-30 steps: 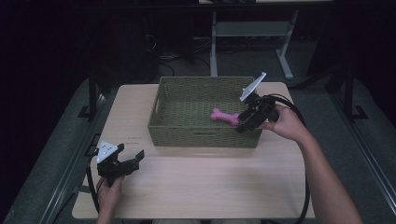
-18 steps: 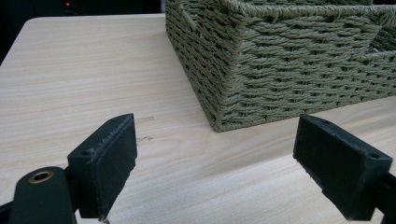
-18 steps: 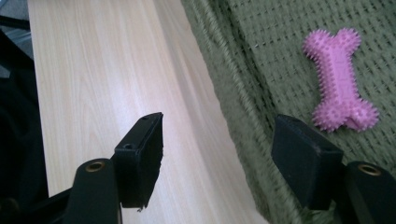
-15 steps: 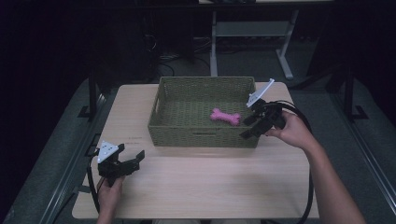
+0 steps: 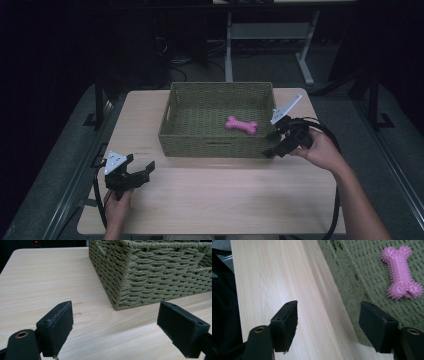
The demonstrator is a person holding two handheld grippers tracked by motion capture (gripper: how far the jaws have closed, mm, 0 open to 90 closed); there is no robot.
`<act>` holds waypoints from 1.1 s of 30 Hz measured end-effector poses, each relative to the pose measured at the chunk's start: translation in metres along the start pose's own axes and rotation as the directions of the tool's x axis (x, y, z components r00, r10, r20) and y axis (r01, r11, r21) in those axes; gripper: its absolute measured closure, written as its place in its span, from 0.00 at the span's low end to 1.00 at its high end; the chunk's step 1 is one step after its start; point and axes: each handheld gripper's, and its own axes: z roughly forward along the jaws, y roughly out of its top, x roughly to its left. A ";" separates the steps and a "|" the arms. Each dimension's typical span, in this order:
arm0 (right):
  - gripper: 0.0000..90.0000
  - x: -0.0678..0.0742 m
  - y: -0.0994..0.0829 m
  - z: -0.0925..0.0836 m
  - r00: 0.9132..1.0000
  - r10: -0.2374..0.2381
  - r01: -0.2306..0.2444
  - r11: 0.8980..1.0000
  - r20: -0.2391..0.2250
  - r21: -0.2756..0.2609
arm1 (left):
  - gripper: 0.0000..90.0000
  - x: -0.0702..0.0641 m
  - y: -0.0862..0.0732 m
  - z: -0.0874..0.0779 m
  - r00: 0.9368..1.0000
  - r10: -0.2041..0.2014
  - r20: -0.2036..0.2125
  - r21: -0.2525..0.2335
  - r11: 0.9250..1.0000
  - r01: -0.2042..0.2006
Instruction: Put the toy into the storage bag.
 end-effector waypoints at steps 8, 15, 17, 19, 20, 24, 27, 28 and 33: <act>0.35 0.006 -0.014 0.003 1.000 0.011 -0.011 1.000 -0.005 0.001 | 0.14 0.000 0.000 0.000 1.000 0.002 -0.001 0.000 1.000 -0.002; 0.34 0.011 -0.026 0.007 1.000 0.019 -0.019 1.000 -0.005 -0.003 | 0.14 0.000 0.000 0.000 1.000 0.002 -0.002 -0.001 1.000 -0.002; 0.34 0.013 -0.029 0.009 1.000 0.022 -0.022 1.000 -0.007 -0.002 | 0.14 0.000 0.000 0.000 1.000 0.002 -0.001 -0.001 1.000 -0.002; 0.34 0.014 -0.032 0.012 1.000 0.019 -0.019 1.000 -0.009 0.000 | 0.14 0.000 0.000 0.000 1.000 0.003 -0.003 0.001 1.000 -0.003; 0.34 0.016 -0.034 0.013 1.000 0.024 -0.024 1.000 -0.010 0.000 | 0.14 0.000 0.000 0.000 1.000 0.003 -0.003 0.001 1.000 -0.003; 0.33 0.018 -0.038 0.016 1.000 0.024 -0.024 1.000 -0.012 0.001 | 0.14 0.000 0.000 0.000 1.000 0.003 -0.003 -0.002 1.000 -0.003; 0.33 0.022 -0.044 0.018 1.000 0.026 -0.026 1.000 -0.008 0.003 | 0.14 0.000 0.000 0.000 1.000 0.002 -0.002 -0.001 1.000 -0.002; 0.33 0.022 -0.045 0.018 1.000 0.022 -0.022 1.000 -0.009 0.000 | 0.14 0.000 0.000 0.000 1.000 0.000 0.000 -0.001 1.000 0.000; 0.33 0.023 -0.053 0.022 0.999 0.041 -0.041 0.999 -0.011 0.001 | 0.14 -0.001 0.000 0.000 1.000 0.004 0.000 0.001 1.000 -0.004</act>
